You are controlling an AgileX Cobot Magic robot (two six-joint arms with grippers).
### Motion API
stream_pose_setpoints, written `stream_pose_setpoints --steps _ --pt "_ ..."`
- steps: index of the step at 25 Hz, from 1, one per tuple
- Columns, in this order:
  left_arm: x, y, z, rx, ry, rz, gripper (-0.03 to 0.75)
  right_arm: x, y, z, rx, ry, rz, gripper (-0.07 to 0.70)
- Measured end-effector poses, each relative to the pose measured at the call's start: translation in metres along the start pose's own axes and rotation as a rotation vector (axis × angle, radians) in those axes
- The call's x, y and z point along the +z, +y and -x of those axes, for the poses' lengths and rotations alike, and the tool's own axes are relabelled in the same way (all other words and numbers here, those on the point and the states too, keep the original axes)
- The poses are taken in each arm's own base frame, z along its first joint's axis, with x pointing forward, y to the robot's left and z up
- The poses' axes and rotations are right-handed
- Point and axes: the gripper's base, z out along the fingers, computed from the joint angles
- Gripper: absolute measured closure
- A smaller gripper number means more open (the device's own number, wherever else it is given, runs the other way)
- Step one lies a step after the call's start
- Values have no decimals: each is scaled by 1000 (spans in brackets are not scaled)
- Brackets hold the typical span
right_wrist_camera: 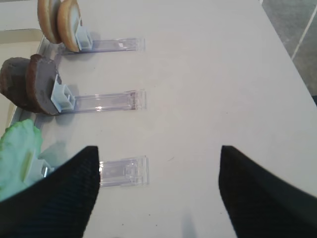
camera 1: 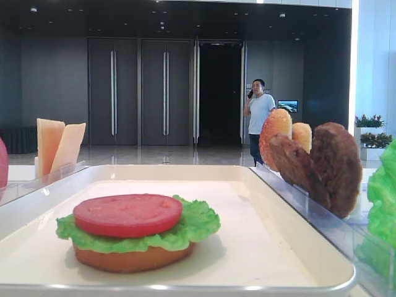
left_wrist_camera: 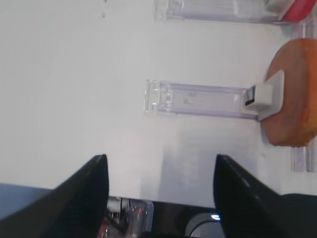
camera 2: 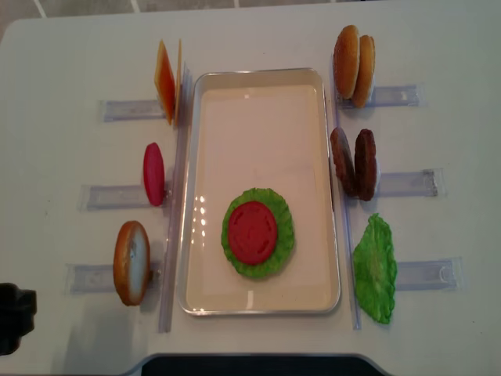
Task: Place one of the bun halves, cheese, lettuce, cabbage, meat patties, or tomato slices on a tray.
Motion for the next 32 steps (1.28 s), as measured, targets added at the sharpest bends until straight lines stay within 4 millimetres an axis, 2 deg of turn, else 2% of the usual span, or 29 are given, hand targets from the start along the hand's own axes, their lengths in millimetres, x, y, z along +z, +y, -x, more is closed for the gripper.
stream_pose_setpoints --steps 10,17,32 --pt "-31 2 -32 -28 -304 -6 219 0 0 0 0 0 0 122" --pt "-44 3 -50 -41 -456 -5 219 0 0 0 0 0 0 122" --pt "-44 3 -52 -41 -465 -5 219 0 0 0 0 0 0 122"
